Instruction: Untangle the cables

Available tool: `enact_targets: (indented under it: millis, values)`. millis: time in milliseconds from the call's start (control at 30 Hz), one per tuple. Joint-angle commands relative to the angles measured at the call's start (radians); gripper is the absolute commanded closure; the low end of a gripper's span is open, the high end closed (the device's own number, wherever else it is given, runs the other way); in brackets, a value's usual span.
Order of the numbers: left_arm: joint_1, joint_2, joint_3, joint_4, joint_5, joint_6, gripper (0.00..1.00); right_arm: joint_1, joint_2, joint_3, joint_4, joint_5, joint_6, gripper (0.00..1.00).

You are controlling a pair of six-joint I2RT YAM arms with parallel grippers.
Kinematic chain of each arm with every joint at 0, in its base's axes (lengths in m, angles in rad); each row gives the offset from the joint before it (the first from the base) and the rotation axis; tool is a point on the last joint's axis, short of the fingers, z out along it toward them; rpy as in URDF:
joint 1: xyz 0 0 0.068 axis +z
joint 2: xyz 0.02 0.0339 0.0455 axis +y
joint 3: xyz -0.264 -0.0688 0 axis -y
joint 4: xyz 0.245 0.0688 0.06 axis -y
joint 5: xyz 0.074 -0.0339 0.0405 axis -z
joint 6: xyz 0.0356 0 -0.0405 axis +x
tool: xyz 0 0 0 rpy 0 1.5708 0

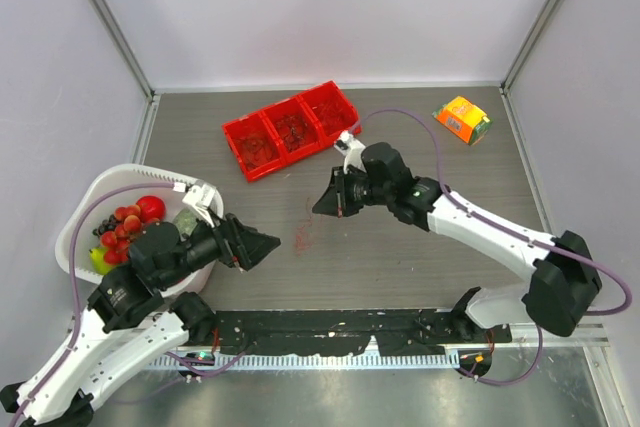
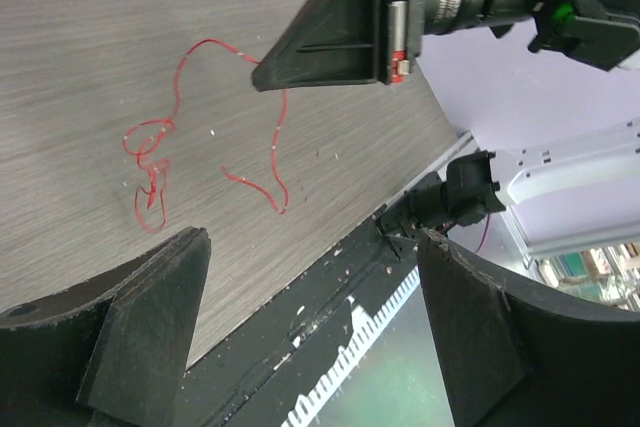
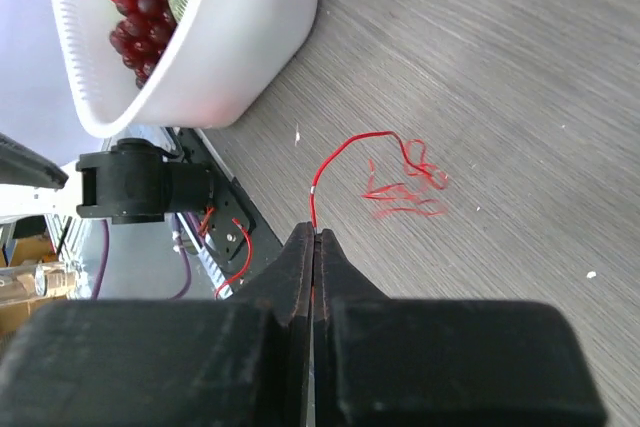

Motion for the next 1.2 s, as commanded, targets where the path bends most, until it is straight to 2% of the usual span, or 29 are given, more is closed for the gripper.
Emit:
enact_targets:
  millis: [0, 167, 267, 367, 467, 567, 633, 733, 800, 833, 867, 933, 1067, 1167]
  values:
    - [0.0, -0.017, 0.034, 0.005, -0.09, 0.001, 0.14, -0.019, -0.029, -0.02, -0.049, 0.015, -0.004, 0.99]
    - [0.0, 0.032, -0.007, -0.003, -0.171, -0.068, 0.21, -0.066, 0.008, -0.219, 0.006, 0.006, -0.009, 0.99]
    - [0.0, 0.151, -0.041, 0.077, -0.116, -0.088, 0.25, -0.102, -0.001, -0.288, 0.023, 0.0, -0.006, 0.99]
    - [0.0, 0.302, -0.055, 0.155, -0.009, -0.065, 0.4, -0.126, -0.047, -0.316, 0.028, -0.003, -0.001, 0.99]
    - [0.0, 0.431, -0.062, 0.261, 0.027, -0.059, 0.48, -0.155, -0.095, -0.339, 0.036, -0.048, 0.02, 0.99]
    - [-0.001, 0.521, -0.056, 0.347, 0.073, -0.066, 0.54, -0.175, -0.129, -0.355, 0.124, -0.124, 0.099, 0.99]
    - [-0.001, 0.544, -0.058, 0.396, 0.102, -0.071, 0.52, -0.174, -0.143, -0.355, 0.205, -0.167, 0.168, 0.99]
    - [-0.001, 0.54, -0.099, 0.503, 0.134, -0.094, 0.32, -0.172, -0.127, -0.346, 0.263, -0.161, 0.235, 0.99]
    - [-0.001, 0.545, -0.118, 0.527, 0.137, -0.108, 0.25, -0.162, -0.085, -0.326, 0.275, -0.145, 0.268, 0.99]
    - [-0.001, 0.554, -0.121, 0.515, 0.136, -0.106, 0.24, -0.154, -0.072, -0.318, 0.266, -0.131, 0.275, 0.96]
    - [-0.001, 0.558, -0.122, 0.499, 0.131, -0.106, 0.24, -0.131, -0.039, -0.289, 0.257, -0.113, 0.27, 0.75]
    - [-0.001, 0.563, -0.13, 0.478, 0.117, -0.105, 0.24, -0.091, 0.009, -0.237, 0.15, -0.092, 0.229, 0.56]
    - [-0.001, 0.572, -0.156, 0.476, 0.091, -0.091, 0.27, -0.08, -0.027, -0.212, 0.019, 0.024, 0.175, 0.47]
    - [-0.001, 0.624, -0.155, 0.481, 0.084, -0.073, 0.28, -0.08, -0.112, -0.204, -0.102, 0.166, 0.131, 0.47]
